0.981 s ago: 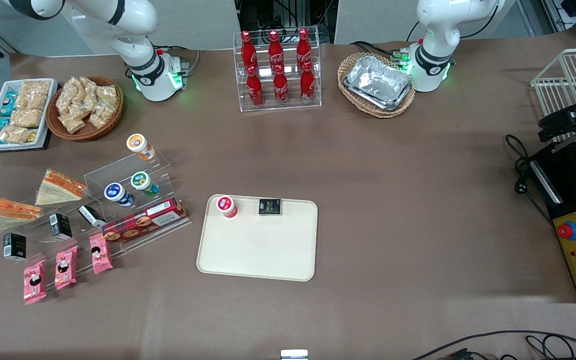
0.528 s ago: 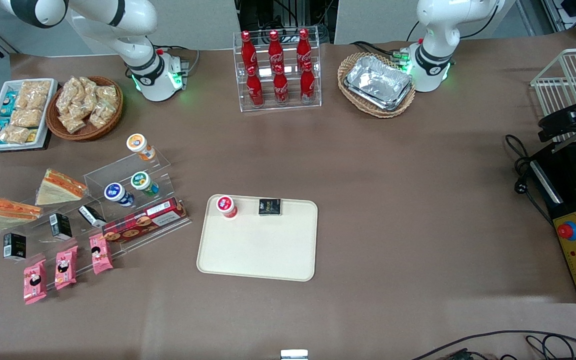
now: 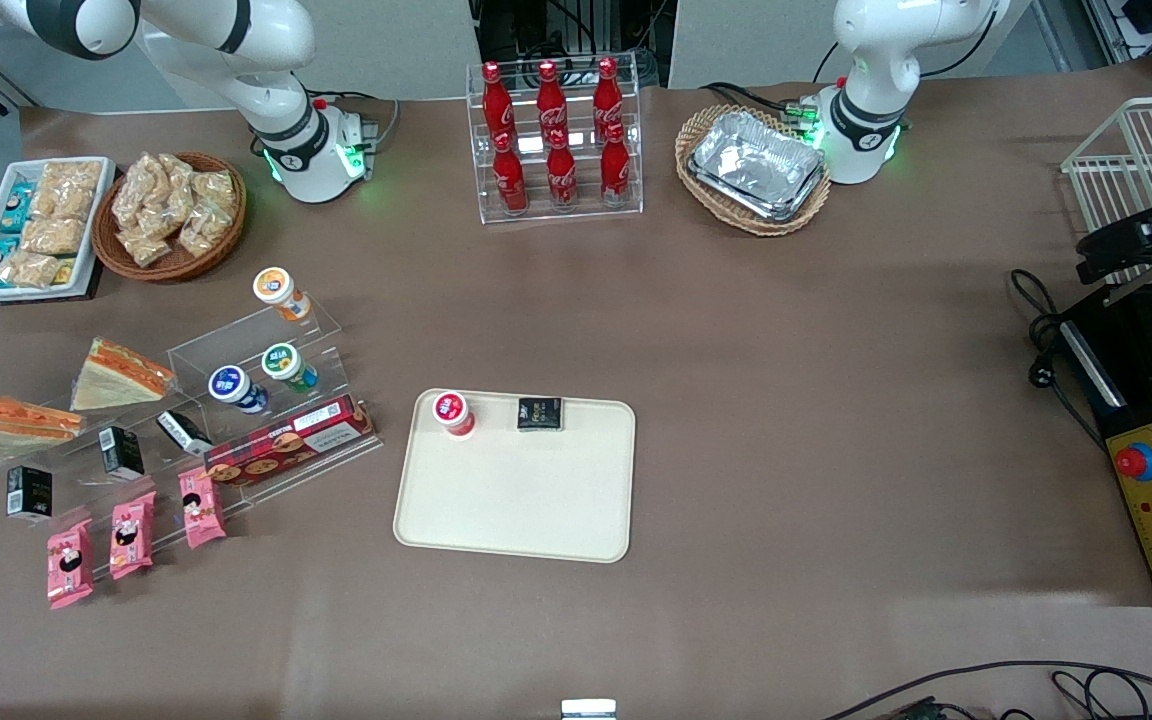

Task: Place sandwich on tray

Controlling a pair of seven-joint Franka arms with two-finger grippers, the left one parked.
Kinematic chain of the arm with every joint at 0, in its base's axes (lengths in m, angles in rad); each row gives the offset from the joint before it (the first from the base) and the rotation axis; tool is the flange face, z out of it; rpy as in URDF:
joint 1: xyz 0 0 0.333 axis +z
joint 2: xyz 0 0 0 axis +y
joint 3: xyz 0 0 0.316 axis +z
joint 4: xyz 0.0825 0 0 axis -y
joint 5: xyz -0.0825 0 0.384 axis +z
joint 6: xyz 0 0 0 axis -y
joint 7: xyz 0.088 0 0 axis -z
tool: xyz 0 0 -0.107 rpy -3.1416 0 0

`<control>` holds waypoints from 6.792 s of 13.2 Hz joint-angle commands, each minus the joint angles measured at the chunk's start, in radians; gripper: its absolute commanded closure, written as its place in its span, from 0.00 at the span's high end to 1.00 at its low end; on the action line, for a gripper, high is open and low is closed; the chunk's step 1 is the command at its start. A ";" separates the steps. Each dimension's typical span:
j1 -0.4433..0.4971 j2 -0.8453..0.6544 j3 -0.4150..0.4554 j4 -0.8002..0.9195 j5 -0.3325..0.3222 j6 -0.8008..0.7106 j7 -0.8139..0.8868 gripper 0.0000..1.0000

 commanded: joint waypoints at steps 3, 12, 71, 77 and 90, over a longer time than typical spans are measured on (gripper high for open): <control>0.029 0.004 -0.005 -0.024 0.039 0.045 0.000 1.00; 0.026 0.010 -0.008 -0.010 0.029 0.047 -0.045 0.60; 0.887 0.441 0.155 0.277 -0.039 0.416 1.729 1.00; 0.876 0.354 0.149 0.276 -0.028 0.375 1.643 1.00; 0.623 -0.165 0.150 0.276 -0.092 -0.341 0.760 1.00</control>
